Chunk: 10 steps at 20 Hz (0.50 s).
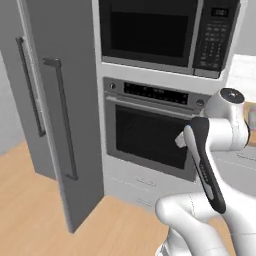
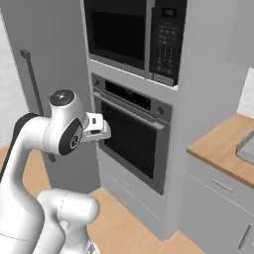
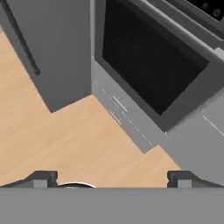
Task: Place one lime and one chicken drumstick in each tupperware on the nearby counter, to pack two identical lunches.
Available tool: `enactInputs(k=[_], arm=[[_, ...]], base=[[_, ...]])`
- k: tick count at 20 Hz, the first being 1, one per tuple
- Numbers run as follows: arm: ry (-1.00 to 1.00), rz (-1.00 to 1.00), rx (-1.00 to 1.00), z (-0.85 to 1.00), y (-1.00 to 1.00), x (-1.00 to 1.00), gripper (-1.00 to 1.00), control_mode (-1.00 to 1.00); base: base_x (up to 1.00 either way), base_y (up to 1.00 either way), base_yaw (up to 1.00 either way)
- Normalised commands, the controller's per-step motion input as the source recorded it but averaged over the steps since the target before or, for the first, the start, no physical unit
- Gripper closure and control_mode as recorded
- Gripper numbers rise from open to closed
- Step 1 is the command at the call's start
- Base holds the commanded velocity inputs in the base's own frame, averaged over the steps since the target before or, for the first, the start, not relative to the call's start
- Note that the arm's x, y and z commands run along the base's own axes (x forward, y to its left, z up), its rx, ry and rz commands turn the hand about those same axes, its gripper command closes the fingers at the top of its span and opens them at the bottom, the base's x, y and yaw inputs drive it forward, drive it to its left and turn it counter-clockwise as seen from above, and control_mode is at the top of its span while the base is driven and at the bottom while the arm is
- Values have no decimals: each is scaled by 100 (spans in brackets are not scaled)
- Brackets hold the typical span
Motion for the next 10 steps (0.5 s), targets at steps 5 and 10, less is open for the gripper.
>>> enactInputs(k=[5,10], arm=[[0,0,0,0,0,0,-100,100],[0,0,0,0,0,0,-100,100]], base=[[-32,48,89],[-30,55,88]])
